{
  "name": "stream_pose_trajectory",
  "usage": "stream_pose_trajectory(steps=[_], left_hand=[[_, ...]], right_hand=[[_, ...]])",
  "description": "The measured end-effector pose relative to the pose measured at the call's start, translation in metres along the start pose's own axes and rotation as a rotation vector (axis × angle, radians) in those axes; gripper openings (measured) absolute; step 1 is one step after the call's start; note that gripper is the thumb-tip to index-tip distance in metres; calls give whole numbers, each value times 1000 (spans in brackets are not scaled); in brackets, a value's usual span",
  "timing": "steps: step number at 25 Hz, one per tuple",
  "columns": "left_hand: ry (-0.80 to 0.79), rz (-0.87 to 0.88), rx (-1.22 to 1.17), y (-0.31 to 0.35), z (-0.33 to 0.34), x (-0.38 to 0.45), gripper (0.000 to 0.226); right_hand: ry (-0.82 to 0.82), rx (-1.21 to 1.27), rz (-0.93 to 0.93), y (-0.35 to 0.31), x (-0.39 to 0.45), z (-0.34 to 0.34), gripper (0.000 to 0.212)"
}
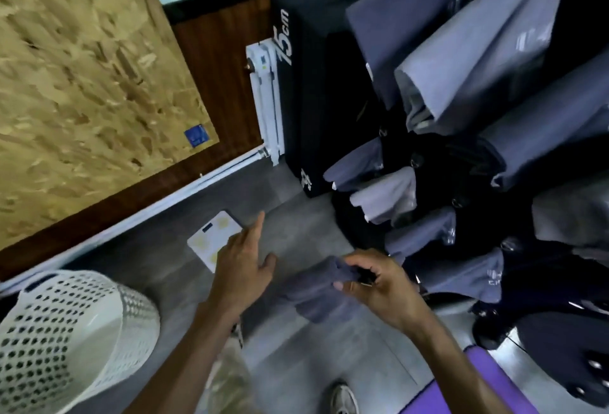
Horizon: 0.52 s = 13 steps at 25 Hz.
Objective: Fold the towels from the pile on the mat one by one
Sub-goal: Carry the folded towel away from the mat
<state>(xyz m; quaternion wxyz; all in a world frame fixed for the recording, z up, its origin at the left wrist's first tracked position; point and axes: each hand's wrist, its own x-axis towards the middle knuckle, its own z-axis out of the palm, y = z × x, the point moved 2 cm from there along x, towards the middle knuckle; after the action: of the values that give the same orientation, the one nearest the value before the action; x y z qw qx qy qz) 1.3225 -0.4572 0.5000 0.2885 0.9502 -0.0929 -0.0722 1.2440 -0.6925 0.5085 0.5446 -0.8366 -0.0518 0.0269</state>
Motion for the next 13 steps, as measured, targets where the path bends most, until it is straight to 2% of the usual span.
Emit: stream_pose_trajectory(steps=[4, 6, 8, 10, 13], left_hand=[[-160, 74, -49, -50, 15, 112, 72], [-231, 213, -44, -68, 32, 167, 66], [-292, 342, -39, -82, 53, 208, 54], [-341, 416, -60, -93, 76, 232, 43], [-381, 473, -150, -113, 123, 255, 40]], right_hand=[[109, -137, 57, 40, 66, 30, 17], [228, -242, 55, 60, 93, 49, 13], [349, -346, 70, 88, 119, 66, 18], [402, -265, 163, 120, 143, 80, 25], [466, -160, 251, 179, 172, 100, 20]])
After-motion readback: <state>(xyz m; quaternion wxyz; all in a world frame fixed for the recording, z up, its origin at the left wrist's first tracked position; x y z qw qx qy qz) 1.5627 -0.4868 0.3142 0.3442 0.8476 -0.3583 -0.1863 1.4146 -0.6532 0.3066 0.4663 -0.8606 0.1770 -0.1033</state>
